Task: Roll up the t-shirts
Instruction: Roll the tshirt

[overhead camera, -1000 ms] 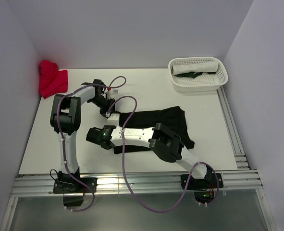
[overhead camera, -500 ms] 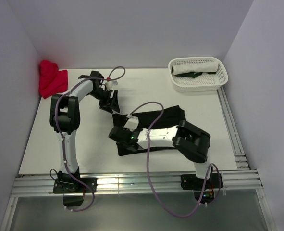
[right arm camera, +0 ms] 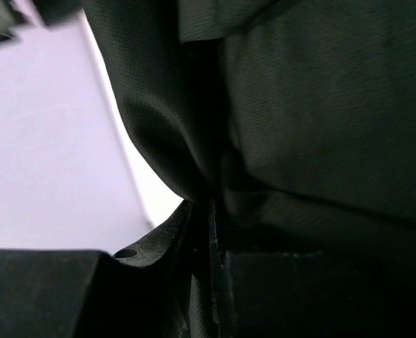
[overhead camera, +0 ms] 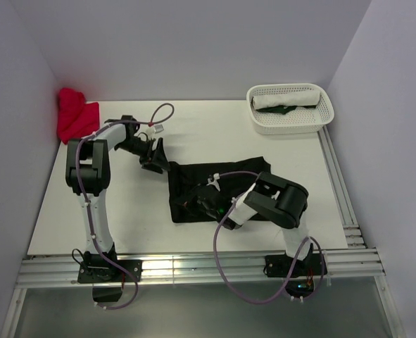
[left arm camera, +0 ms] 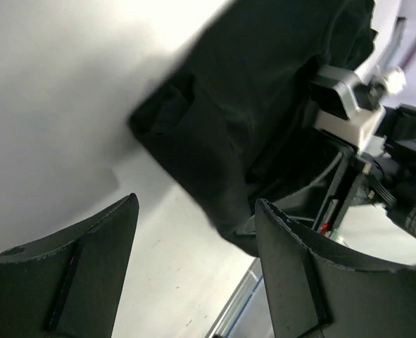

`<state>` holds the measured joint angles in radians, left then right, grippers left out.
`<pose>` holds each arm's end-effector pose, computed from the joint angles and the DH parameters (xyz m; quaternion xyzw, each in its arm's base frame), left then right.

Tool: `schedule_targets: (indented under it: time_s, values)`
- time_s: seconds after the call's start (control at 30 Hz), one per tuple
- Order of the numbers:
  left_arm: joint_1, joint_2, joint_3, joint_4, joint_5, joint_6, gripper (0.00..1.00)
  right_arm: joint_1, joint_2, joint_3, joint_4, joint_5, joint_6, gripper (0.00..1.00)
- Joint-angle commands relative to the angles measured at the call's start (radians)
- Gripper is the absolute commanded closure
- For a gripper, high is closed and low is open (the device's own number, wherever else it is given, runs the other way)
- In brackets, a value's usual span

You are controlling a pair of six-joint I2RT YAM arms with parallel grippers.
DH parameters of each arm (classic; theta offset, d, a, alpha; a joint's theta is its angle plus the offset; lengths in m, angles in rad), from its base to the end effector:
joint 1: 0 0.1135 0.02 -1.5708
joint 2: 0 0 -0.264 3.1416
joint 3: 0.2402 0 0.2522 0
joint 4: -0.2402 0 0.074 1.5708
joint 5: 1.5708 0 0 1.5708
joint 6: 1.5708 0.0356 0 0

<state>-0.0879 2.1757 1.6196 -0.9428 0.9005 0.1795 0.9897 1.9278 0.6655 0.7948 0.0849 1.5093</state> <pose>0.4127 -0.0644 0.1564 0.1354 0.8896 -0.4330 0.0522 0.1900 0.2838 0.0963 0.2401 0.8166 0.4854 0.1997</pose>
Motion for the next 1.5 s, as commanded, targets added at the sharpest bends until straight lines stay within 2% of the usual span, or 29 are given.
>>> schedule_targets:
  time_s: [0.0, 0.13, 0.23, 0.33, 0.37, 0.43, 0.47, 0.5, 0.57, 0.6, 0.63, 0.7, 0.73, 0.8, 0.83, 1.03, 1.2, 1.47]
  values:
    - [-0.007, -0.037, -0.068, 0.064, 0.100, 0.035, 0.28, -0.002, 0.075, -0.033, 0.265, -0.062, 0.109, 0.88]
    - [-0.018, -0.033, -0.147, 0.159, 0.092, -0.023, 0.29, -0.003, 0.123, -0.040, 0.360, -0.068, 0.158, 0.89]
    - [-0.036, -0.022, -0.193, 0.239, 0.061, -0.083, 0.34, -0.003, 0.145, -0.049, 0.409, -0.068, 0.180, 0.89]
    - [-0.047, -0.010, -0.205, 0.288, 0.014, -0.141, 0.46, -0.003, 0.146, -0.053, 0.416, -0.074, 0.180, 0.89]
    - [-0.052, -0.008, -0.202, 0.292, -0.001, -0.150, 0.56, -0.003, 0.142, -0.052, 0.406, -0.074, 0.174, 0.88]
    - [-0.059, -0.008, -0.184, 0.279, -0.037, -0.164, 0.66, -0.003, 0.129, -0.047, 0.358, -0.074, 0.152, 0.83]
    - [-0.070, -0.013, -0.178, 0.268, -0.067, -0.163, 0.76, -0.003, 0.105, -0.046, 0.328, -0.070, 0.141, 0.81]
    - [-0.076, -0.019, -0.165, 0.260, -0.096, -0.166, 0.81, 0.000, 0.087, -0.040, 0.289, -0.063, 0.128, 0.77]
    - [-0.091, -0.030, -0.156, 0.231, -0.153, -0.163, 0.88, 0.003, 0.018, -0.023, 0.116, -0.030, 0.071, 0.72]
    - [-0.096, -0.031, -0.146, 0.220, -0.170, -0.160, 0.90, 0.009, -0.010, 0.008, 0.042, -0.010, 0.048, 0.65]
    - [-0.099, -0.033, -0.142, 0.208, -0.185, -0.147, 0.91, 0.012, -0.036, 0.029, -0.127, 0.010, -0.001, 0.61]
    - [-0.108, -0.033, -0.130, 0.171, -0.227, -0.135, 0.93, 0.024, -0.107, 0.116, -0.315, 0.100, -0.047, 0.54]
    - [-0.110, -0.033, -0.129, 0.165, -0.241, -0.124, 0.94, 0.041, -0.122, 0.150, -0.486, 0.130, -0.093, 0.52]
    - [-0.113, -0.037, -0.124, 0.147, -0.274, -0.114, 0.94, 0.056, -0.139, 0.266, -0.638, 0.193, -0.135, 0.49]
    - [-0.115, -0.037, -0.122, 0.141, -0.287, -0.106, 0.94, 0.066, -0.129, 0.310, -0.775, 0.206, -0.173, 0.49]
    - [-0.124, -0.031, -0.106, 0.105, -0.350, -0.084, 0.94, 0.136, -0.046, 0.644, -1.248, 0.412, -0.242, 0.45]
    - [-0.131, -0.031, -0.109, 0.096, -0.368, -0.083, 0.94, 0.167, 0.077, 0.919, -1.523, 0.532, -0.274, 0.46]
    - [-0.139, -0.021, -0.093, 0.078, -0.385, -0.081, 0.93, 0.179, 0.227, 1.120, -1.572, 0.613, -0.360, 0.48]
